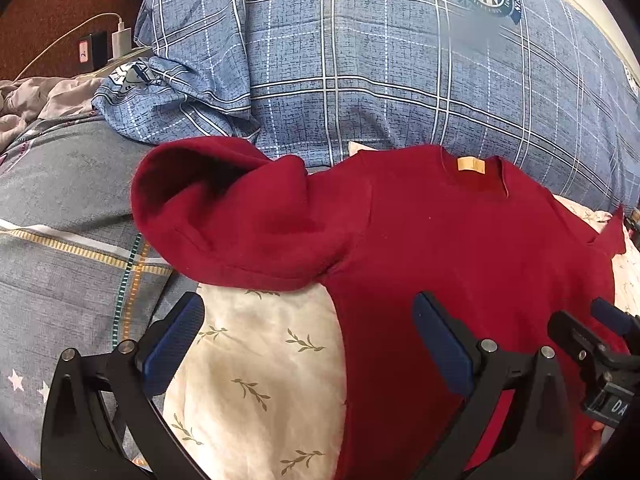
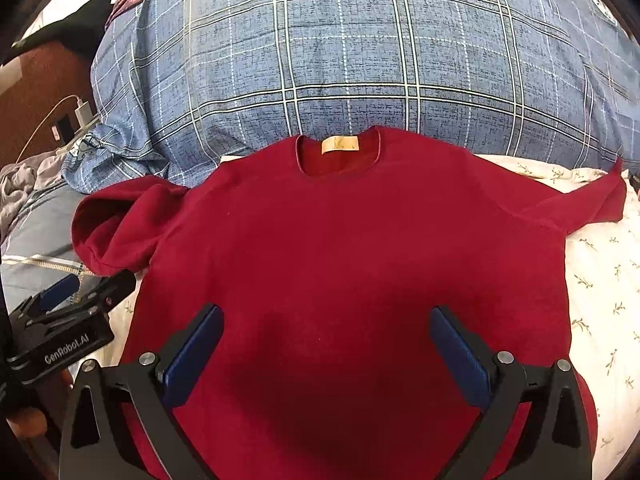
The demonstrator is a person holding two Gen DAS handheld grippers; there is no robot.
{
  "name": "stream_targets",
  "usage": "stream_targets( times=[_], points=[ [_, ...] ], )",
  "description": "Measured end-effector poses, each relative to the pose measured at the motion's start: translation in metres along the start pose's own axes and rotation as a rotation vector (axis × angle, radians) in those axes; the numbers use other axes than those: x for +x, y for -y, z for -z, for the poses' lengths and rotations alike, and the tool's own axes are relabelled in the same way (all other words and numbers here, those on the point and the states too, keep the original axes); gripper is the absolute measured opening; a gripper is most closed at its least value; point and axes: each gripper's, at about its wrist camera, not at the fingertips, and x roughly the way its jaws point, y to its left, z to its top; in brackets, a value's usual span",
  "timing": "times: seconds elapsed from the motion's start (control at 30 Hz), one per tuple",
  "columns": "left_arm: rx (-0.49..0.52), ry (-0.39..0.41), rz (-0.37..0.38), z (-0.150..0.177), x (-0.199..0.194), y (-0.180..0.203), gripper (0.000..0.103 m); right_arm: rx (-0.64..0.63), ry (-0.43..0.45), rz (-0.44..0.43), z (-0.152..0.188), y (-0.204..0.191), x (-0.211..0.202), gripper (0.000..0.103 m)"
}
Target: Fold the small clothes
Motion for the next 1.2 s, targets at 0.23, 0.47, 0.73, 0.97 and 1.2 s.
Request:
stream_targets(
  times=[0.23,0.47,0.73,0.97,1.2],
  points=[
    [-0.025,-0.002,0.006,-0.001,0.0,-0.004,0.103,-0.016,0.01,0.01,0.003,-0.006,0.0,0.102],
    [-0.015,0.01,0.025,-0.001,-0.003,-0.003,0.103,-0.019,0.031,0.053,0.002,-0.004,-0.003,0.102],
    [0.032,0.03,0.082,0.002,-0.011,0.015,0.103,0.016,0.026,0.125,0.002,0.016,-0.002,0.103],
    [0.067,0.044,0.116,0.005,-0.015,0.027,0.103,0.011,0.028,0.126,0.007,0.019,-0.004,0.102],
    [0.049,0.045,0.13,0.002,-0.015,0.025,0.103,-0.005,0.039,0.133,0.008,0.015,-0.008,0.102]
  ],
)
